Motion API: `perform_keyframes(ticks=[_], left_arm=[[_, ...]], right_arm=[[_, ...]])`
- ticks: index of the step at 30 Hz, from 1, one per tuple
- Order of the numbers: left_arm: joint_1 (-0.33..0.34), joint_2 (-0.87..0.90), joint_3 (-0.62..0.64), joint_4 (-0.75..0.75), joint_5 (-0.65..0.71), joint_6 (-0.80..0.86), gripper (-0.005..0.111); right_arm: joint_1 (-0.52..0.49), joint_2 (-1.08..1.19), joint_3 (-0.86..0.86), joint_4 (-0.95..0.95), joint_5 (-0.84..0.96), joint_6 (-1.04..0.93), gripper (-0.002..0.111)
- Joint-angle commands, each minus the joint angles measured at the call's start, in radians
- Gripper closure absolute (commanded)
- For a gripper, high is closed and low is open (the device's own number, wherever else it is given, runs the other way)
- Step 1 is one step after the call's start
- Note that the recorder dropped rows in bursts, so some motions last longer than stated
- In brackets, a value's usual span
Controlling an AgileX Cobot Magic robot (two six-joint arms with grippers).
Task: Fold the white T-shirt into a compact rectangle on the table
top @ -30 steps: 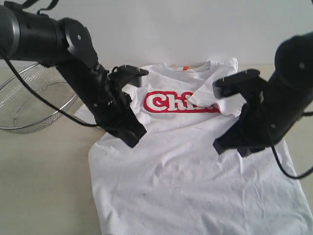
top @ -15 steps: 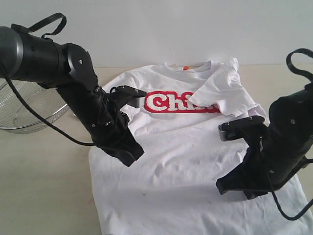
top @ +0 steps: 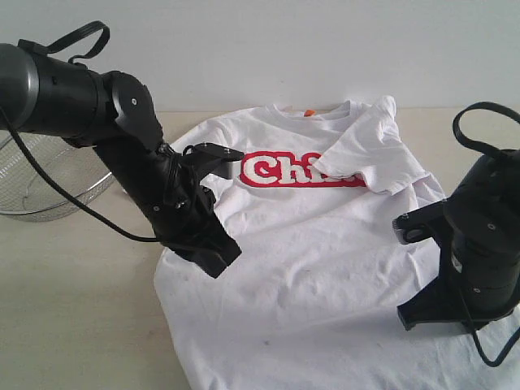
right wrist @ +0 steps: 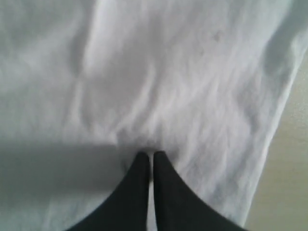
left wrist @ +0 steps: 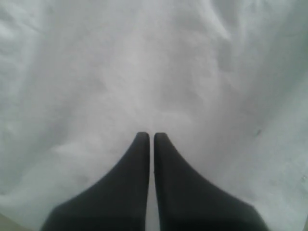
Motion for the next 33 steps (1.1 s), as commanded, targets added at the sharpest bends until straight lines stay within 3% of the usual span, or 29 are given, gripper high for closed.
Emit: perform_keyframes(ticks=[1,8,13,18,22,28,33], left_arm=[[-0.006,-0.009,0.006,0.006,0.009,-0.017,0.102],[0.027,-0.009,0.006,0.305,-0.049,-0.295,0.102],[0.115,-0.009,0.006,0.285,-0.109,-0.308,0.102],[0.233,-0.009,0.006,-0.041,-0.137,-0.088,0.102],[0.345,-0.009,0.019,-0.381,-0.046,0.182,0.102],[0.515,-0.009,0.201,-0.975,0.126,0.593,0.102],[0.535,-0.009,0.307,-1.168,0.088,0.72,0.102]], right_arm=[[-0.001,0.002,0.007,-0.039,0.016,0.026,0.109],[-0.064,0.002,0.007,-0.083,0.036,0.076,0.109],[-0.093,0.0,0.007,-0.072,-0.02,0.073,0.109],[-0.081,-0.027,0.003,-0.034,-0.059,0.022,0.109],[-0.081,-0.03,0.003,-0.01,-0.079,-0.006,0.109],[-0.081,-0.03,0.003,0.013,-0.111,-0.034,0.109],[-0.081,-0.03,0.003,0.032,-0.137,-0.051,0.109]])
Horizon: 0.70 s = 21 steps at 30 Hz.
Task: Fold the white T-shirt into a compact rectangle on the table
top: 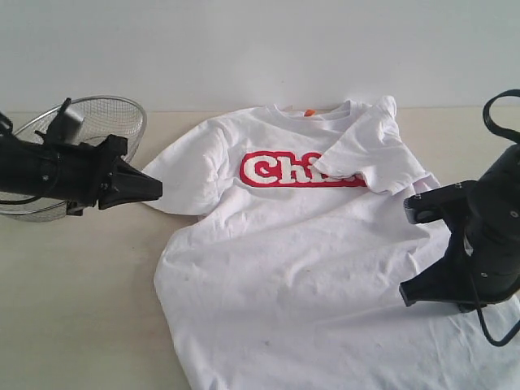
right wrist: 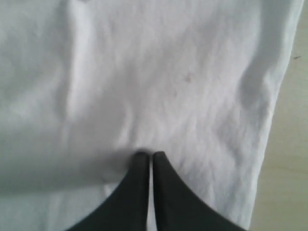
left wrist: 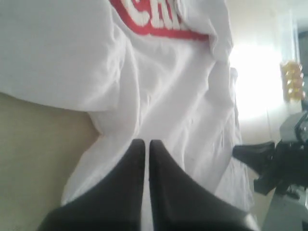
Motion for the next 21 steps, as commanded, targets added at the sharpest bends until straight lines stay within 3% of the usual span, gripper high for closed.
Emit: perform_keyframes(ticks=[1,3,6,13,17,21], left_arm=[[-0.01,-0.009,0.063,-0.185,-0.045,0.094,0.102],[-0.022,-0.009,0.079,-0.261,-0.109,0.102,0.102],[-0.025,-0.009,0.086,-0.261,-0.197,0.059,0.102],[-0.033,-0.009,0.098,-0.261,-0.208,0.016,0.102],[-0.059,-0.009,0.101,-0.261,-0.388,-0.039,0.102],[-0.056,-0.009,0.084,-0.261,-0.453,-0.049,0.102]], right_arm=[[0.0,-0.009,-0.003,0.029,-0.029,-0.032,0.109],[0.0,-0.009,-0.003,0.041,-0.031,-0.037,0.109],[0.0,-0.009,-0.003,0.067,-0.036,-0.061,0.109],[0.0,-0.009,-0.003,0.111,-0.073,-0.109,0.109],[0.0,-0.009,-0.003,0.124,-0.075,-0.125,0.109],[0.0,-0.009,-0.003,0.126,-0.079,-0.125,0.109]])
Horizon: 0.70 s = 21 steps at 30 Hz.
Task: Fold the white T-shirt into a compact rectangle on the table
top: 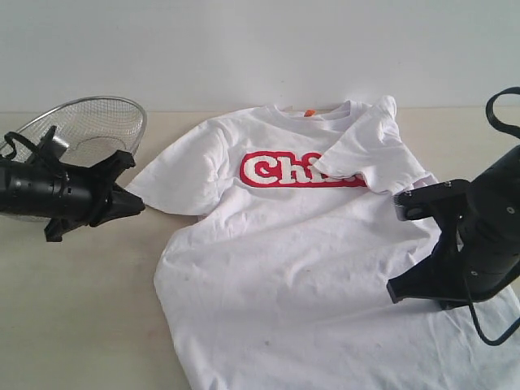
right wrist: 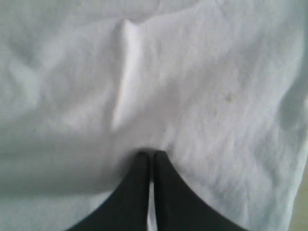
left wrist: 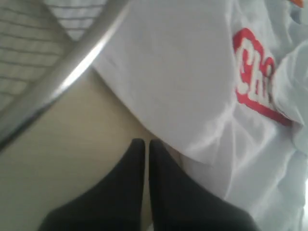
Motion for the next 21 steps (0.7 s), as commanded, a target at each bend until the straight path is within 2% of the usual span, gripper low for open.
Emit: perform_keyframes(ticks=[1,9,13,16,19,21], left_arm=[[-0.005,-0.009,-0.02,-0.01,-0.094,-0.018,0.102],[-0.005,-0.007,-0.132,-0.01,-0.22,-0.018,0.102],[-0.005,0.011,-0.17,0.002,-0.224,0.005,0.102],[-0.005,0.049,-0.173,0.108,-0.097,0.02,0.102],[-0.007,0.088,-0.19,0.133,0.017,0.053,0.102],[-0.007,0.095,-0.206,0.187,0.037,0.053,0.091]], right_arm=[[0.0,-0.009,-0.003,0.007,-0.009,-0.01,0.109],[0.0,-0.009,-0.003,0.041,-0.009,-0.041,0.109],[0.0,-0.009,-0.003,0.07,-0.019,-0.072,0.109],[0.0,-0.009,-0.003,0.07,-0.019,-0.077,0.109],[0.0,-0.009,-0.013,0.084,-0.014,-0.095,0.109],[0.0,-0.009,-0.029,0.127,0.004,-0.138,0.109]])
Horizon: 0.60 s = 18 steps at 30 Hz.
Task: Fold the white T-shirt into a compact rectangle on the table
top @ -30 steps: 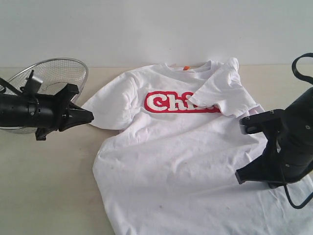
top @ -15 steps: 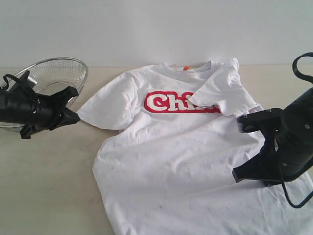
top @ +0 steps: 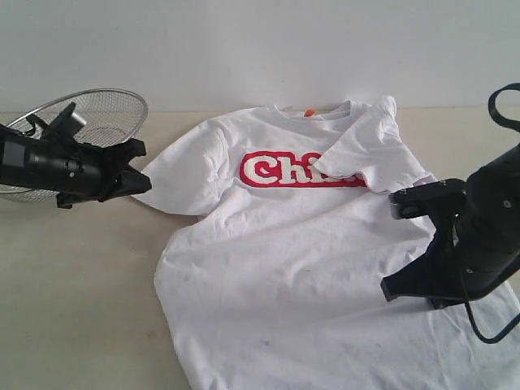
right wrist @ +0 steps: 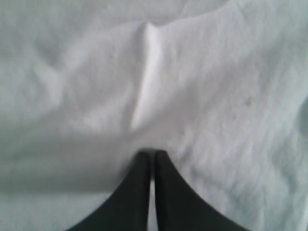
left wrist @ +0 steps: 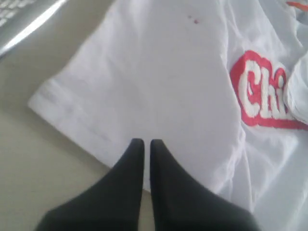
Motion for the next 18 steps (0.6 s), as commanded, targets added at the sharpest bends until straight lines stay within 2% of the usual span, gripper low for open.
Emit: perform_keyframes(ticks=[1,3,5,10,18], left_arm=[[-0.005,0.005,-0.025,0.059,0.044,0.01,0.081],[-0.005,0.005,-0.037,0.059,0.042,0.01,0.059],[-0.005,0.005,-0.054,0.059,-0.003,0.01,0.047],[-0.014,0.007,-0.091,0.096,-0.097,0.01,0.047],[-0.119,0.007,-0.112,0.263,-0.27,0.01,0.054]], right_arm=[[0.0,-0.009,-0.024,0.065,0.015,-0.079,0.109],[0.0,-0.009,-0.024,0.072,0.015,-0.089,0.109],[0.0,-0.009,-0.024,0.074,0.017,-0.088,0.109],[0.0,-0.009,-0.024,0.076,0.021,-0.088,0.109],[0.0,-0.009,-0.024,0.076,0.021,-0.088,0.109]])
